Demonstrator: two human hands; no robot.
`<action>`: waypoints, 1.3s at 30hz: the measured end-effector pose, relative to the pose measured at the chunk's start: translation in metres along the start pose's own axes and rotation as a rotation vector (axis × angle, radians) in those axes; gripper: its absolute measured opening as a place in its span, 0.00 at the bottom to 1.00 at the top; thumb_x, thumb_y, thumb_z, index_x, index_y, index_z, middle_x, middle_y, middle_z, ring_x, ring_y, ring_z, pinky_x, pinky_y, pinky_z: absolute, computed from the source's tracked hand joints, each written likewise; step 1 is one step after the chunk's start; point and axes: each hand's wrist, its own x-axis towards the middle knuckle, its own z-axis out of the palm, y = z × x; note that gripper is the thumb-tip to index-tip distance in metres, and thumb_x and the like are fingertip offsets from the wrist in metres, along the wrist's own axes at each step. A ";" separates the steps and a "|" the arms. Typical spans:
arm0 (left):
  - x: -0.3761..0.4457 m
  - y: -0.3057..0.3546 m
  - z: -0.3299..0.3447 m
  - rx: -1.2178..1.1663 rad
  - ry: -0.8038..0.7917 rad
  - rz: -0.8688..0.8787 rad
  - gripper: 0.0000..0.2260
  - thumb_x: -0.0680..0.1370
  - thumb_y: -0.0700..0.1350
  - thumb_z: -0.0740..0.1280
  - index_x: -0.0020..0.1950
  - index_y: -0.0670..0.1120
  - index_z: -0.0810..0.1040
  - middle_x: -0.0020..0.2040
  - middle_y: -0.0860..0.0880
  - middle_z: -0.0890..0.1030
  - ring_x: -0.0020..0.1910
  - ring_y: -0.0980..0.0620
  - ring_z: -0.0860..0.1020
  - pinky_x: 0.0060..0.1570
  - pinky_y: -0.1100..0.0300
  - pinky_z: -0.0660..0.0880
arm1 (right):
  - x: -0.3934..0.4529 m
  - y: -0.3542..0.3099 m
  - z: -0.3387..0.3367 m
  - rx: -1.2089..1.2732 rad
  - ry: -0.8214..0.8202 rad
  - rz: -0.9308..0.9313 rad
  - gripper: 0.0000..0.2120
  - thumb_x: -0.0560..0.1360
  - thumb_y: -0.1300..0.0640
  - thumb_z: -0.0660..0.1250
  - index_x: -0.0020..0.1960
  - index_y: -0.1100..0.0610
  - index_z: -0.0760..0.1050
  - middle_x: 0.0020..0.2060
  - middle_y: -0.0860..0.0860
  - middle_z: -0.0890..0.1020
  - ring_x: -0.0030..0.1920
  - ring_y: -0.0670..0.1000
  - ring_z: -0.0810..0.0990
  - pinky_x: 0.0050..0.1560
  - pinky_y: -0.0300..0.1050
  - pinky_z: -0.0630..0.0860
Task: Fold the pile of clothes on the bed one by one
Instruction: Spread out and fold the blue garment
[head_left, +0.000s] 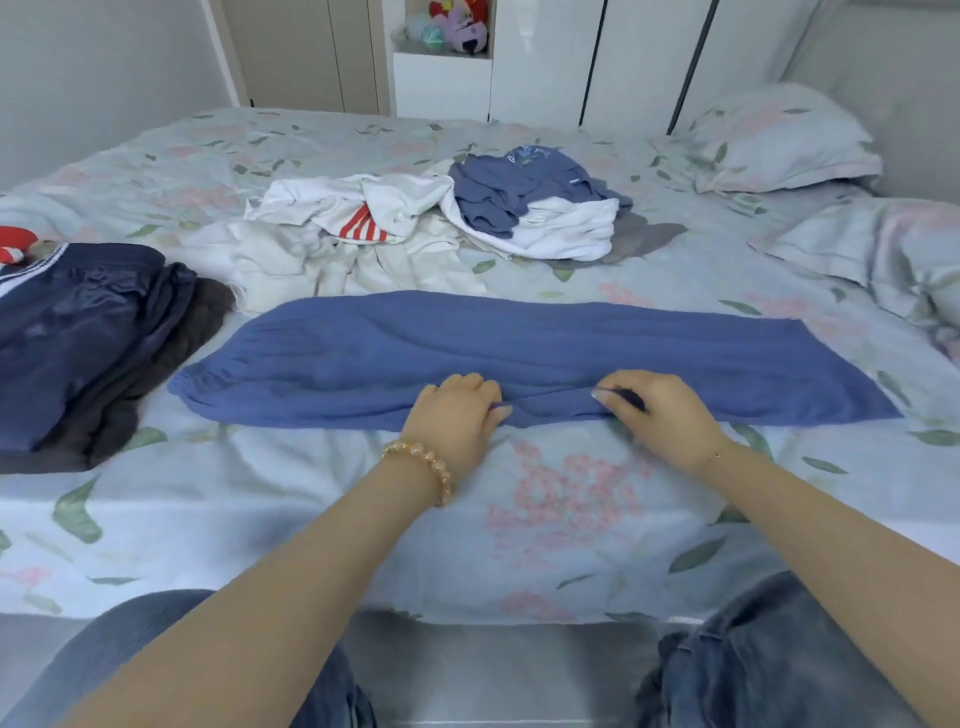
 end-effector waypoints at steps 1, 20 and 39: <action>0.006 -0.001 -0.002 -0.127 0.006 -0.058 0.10 0.83 0.50 0.55 0.47 0.46 0.70 0.43 0.49 0.75 0.47 0.46 0.74 0.45 0.54 0.67 | 0.003 0.003 -0.002 0.054 0.006 0.063 0.08 0.80 0.55 0.64 0.44 0.55 0.80 0.37 0.50 0.82 0.38 0.52 0.78 0.41 0.51 0.76; -0.014 -0.003 -0.048 -0.211 -0.087 0.030 0.16 0.68 0.33 0.65 0.50 0.51 0.75 0.43 0.55 0.71 0.37 0.60 0.70 0.37 0.64 0.66 | 0.007 0.003 -0.011 -0.133 -0.130 -0.177 0.18 0.72 0.42 0.70 0.57 0.51 0.78 0.38 0.46 0.80 0.44 0.53 0.79 0.42 0.41 0.64; -0.029 0.024 -0.024 -0.300 -0.218 0.173 0.21 0.70 0.68 0.57 0.52 0.57 0.78 0.48 0.60 0.75 0.46 0.60 0.74 0.47 0.66 0.72 | -0.060 0.064 -0.075 0.684 0.572 0.856 0.13 0.75 0.63 0.63 0.59 0.56 0.77 0.54 0.50 0.77 0.54 0.52 0.77 0.50 0.40 0.72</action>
